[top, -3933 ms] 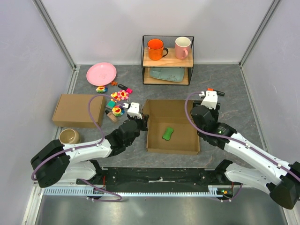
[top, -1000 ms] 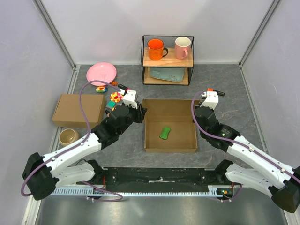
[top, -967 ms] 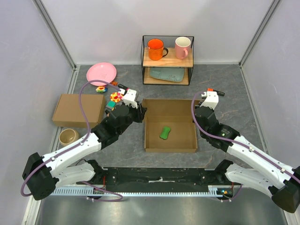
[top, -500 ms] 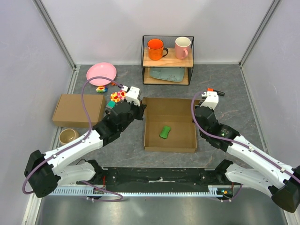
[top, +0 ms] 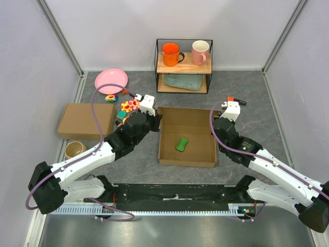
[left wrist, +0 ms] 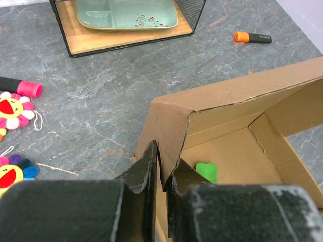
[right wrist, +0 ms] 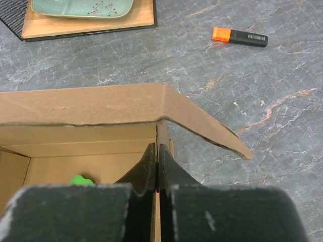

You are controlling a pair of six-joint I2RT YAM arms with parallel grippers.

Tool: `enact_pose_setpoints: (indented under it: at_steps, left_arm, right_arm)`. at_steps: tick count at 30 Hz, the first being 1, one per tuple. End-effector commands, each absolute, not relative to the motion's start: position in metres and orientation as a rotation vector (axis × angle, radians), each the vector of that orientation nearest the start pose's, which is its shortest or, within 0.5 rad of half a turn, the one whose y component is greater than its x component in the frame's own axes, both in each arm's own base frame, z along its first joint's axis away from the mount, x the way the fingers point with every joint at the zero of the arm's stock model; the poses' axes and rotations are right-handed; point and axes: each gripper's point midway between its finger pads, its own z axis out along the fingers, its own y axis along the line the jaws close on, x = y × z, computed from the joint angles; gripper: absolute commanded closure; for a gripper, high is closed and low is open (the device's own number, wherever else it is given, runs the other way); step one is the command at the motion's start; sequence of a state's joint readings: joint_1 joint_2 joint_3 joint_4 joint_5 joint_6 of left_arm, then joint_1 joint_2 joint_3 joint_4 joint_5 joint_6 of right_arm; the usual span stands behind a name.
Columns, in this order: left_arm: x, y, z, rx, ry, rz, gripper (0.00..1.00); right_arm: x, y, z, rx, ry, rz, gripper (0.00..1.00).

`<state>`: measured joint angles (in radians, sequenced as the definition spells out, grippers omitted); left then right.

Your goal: Fold the paper box

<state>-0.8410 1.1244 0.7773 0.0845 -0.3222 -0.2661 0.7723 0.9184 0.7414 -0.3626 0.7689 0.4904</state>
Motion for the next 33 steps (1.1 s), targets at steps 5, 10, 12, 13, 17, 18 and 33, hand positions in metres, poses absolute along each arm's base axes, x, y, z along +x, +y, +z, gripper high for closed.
enact_pose_setpoints:
  at_steps: [5, 10, 12, 13, 17, 18, 33]
  left_arm:
    - [0.254, -0.286, 0.211, 0.317, 1.876, -0.672, 0.90]
    - [0.248, -0.276, 0.203, 0.294, 1.828, -0.671, 0.90]
    - [0.248, -0.272, 0.207, 0.274, 1.803, -0.671, 0.90]
    - [0.249, -0.268, 0.206, 0.265, 1.798, -0.657, 0.90]
    - [0.249, -0.257, 0.222, 0.237, 1.725, -0.651, 0.90]
    - [0.249, -0.255, 0.227, 0.224, 1.697, -0.660, 0.90]
    - [0.245, -0.218, 0.234, 0.166, 1.501, -0.607, 0.90]
  right_arm:
    - [0.254, 0.142, 0.189, 0.103, 1.996, 0.153, 1.00]
    - [0.248, 0.152, 0.180, 0.084, 1.974, 0.203, 1.00]
    - [0.247, 0.159, 0.181, 0.075, 1.957, 0.231, 1.00]
    - [0.247, 0.160, 0.176, 0.063, 1.958, 0.226, 1.00]
    - [0.248, 0.176, 0.184, 0.058, 1.895, 0.293, 1.00]
    - [0.249, 0.177, 0.185, 0.057, 1.884, 0.298, 1.00]
    - [0.246, 0.192, 0.181, 0.069, 1.772, 0.329, 1.00]
